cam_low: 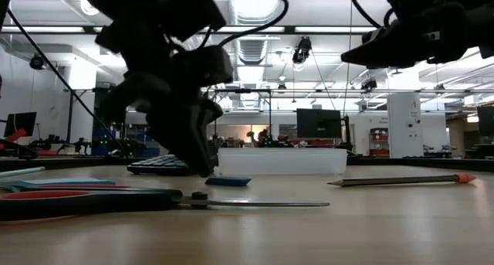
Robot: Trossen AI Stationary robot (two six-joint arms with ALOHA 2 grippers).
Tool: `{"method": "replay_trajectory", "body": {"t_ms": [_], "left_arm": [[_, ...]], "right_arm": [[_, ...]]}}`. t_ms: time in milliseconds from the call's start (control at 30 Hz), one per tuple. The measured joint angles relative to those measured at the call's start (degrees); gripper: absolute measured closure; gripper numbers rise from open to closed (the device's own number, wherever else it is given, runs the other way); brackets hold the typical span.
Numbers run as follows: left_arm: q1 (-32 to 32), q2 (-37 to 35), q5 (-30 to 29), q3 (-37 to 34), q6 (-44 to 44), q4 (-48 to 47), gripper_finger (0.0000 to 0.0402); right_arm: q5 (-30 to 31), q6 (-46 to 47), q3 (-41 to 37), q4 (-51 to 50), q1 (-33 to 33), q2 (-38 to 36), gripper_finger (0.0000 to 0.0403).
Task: Pack school essentials
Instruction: Put the blue eraser into the supplies box
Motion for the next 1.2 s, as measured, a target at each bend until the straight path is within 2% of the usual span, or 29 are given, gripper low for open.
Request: {"method": "replay_trajectory", "body": {"t_ms": [267, 567, 733, 933, 1200], "left_arm": [[0.0, -0.3, -1.3, -6.7, -0.3, 12.0, 0.0401], [0.1, -0.4, -1.7, -9.8, -0.1, 16.5, 0.0401], [0.1, -1.1, -1.7, -9.9, 1.8, 16.5, 0.0402], [0.0, -2.1, -3.4, -10.1, 3.9, 15.8, 0.0402], [0.0, -1.9, -3.6, -10.1, 4.1, 17.0, 0.0402]], "right_arm": [[1.1, 7.9, 8.1, 0.1, 3.2, 14.0, 0.0370], [1.2, 15.6, 19.5, 0.1, 4.0, 34.2, 0.0370], [1.1, 16.0, 26.6, -1.3, 4.4, 43.3, 0.0370], [1.0, 17.0, 32.3, -4.0, 4.5, 50.5, 0.0370], [0.9, 19.8, 36.5, -4.3, 4.5, 55.9, 0.0369]]}}
